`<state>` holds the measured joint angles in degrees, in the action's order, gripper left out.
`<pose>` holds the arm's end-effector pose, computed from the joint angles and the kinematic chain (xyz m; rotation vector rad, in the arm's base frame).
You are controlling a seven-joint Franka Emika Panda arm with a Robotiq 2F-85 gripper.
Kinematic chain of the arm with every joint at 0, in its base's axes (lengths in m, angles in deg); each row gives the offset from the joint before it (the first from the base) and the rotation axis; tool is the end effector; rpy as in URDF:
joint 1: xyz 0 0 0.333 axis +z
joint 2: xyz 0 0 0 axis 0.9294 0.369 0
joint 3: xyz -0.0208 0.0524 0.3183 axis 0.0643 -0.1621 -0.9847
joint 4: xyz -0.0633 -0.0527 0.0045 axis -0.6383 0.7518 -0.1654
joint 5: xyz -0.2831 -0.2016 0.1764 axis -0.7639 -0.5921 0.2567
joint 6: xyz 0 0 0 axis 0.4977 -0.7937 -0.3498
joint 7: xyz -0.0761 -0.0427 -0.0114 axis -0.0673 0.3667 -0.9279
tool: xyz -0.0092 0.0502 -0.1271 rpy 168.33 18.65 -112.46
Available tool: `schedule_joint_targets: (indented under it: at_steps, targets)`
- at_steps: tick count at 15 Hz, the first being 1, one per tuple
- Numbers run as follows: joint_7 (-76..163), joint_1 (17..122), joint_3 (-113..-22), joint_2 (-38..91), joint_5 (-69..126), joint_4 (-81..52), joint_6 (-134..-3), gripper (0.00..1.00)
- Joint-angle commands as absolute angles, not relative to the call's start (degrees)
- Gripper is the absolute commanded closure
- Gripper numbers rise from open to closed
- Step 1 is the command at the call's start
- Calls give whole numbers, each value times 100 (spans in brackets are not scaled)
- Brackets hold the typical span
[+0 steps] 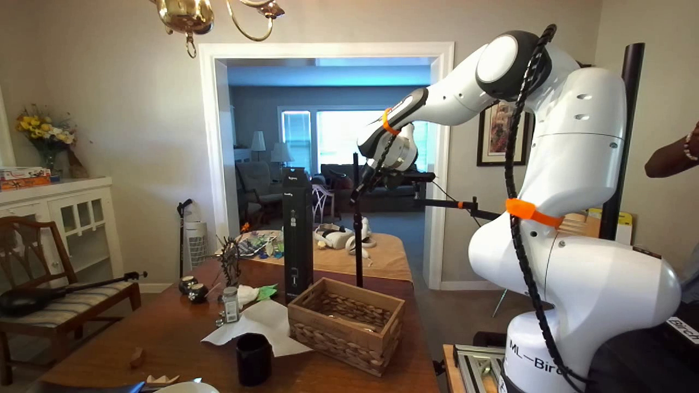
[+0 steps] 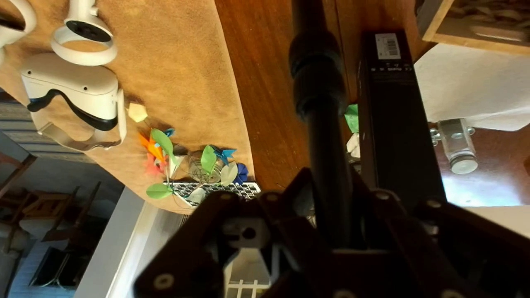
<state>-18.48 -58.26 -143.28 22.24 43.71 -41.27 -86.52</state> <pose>0.3289 -0.5163 0.4308 2.7980 -0.2660 0.8134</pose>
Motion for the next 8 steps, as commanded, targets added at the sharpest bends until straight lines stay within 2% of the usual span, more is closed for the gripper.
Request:
schedule_joint_targets:
  at_steps: [1,8]
  targets:
    - [-1762,-5555,-14110,2246,4096,-4435,-8790,94]
    - [-1791,-5150,-13874,2259,3854,-4591,-8980,94]
